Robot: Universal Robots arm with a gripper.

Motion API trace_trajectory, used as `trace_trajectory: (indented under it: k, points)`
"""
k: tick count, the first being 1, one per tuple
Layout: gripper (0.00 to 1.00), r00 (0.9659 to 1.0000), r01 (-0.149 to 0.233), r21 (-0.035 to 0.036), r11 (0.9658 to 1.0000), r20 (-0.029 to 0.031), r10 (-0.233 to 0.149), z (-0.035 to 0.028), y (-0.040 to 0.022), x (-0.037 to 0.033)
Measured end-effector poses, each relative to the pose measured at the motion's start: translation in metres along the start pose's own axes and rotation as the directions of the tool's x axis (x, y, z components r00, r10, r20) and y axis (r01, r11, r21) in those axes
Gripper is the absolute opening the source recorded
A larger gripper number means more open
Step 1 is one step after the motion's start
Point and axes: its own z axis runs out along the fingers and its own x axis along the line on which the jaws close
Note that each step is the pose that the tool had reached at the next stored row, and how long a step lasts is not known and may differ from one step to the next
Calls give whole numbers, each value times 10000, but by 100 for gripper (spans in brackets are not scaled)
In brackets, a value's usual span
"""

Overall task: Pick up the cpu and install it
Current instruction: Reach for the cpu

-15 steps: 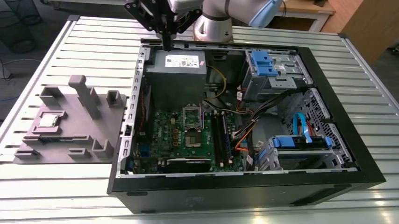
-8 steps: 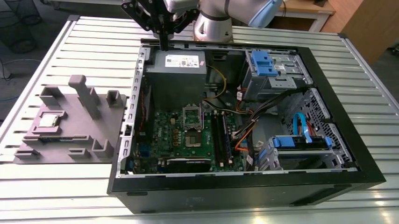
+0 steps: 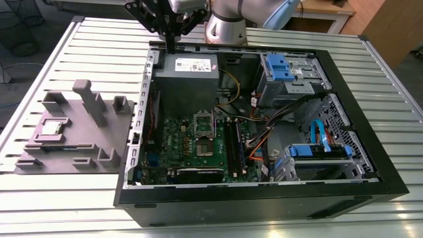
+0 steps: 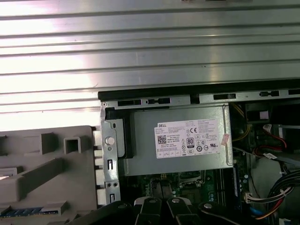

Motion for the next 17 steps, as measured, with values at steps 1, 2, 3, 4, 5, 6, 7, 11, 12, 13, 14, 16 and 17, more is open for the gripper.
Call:
trace_trajectory:
  k: [1,2,3,4,5,6,7,11,12,13,14,16,17]
  points:
    - [11,10000,0,0,10000,0,0,-1,-1,7]
    - [11,10000,0,0,10000,0,0,-1,-1,14]
    - [11,10000,0,1,10000,-1,0,-1,-2,21]
    - [11,10000,0,0,10000,-1,0,-1,-2,29]
    - [11,10000,0,1,10000,-1,0,-1,-3,37]
    - [11,10000,0,1,10000,-1,0,-2,-3,45]
    - [11,10000,1,0,10000,-1,-1,-2,-4,53]
    - [11,10000,1,1,10000,-1,-1,-3,-7,97]
    - [11,10000,1,1,10000,0,-1,-3,-8,109]
    - [11,10000,1,0,10000,-1,-1,-3,-9,121]
    - [11,10000,1,0,10000,0,-1,-4,-10,134]
    - [11,10000,0,1,10000,-1,0,-5,-13,166]
    - [11,10000,0,1,10000,0,0,-5,-14,183]
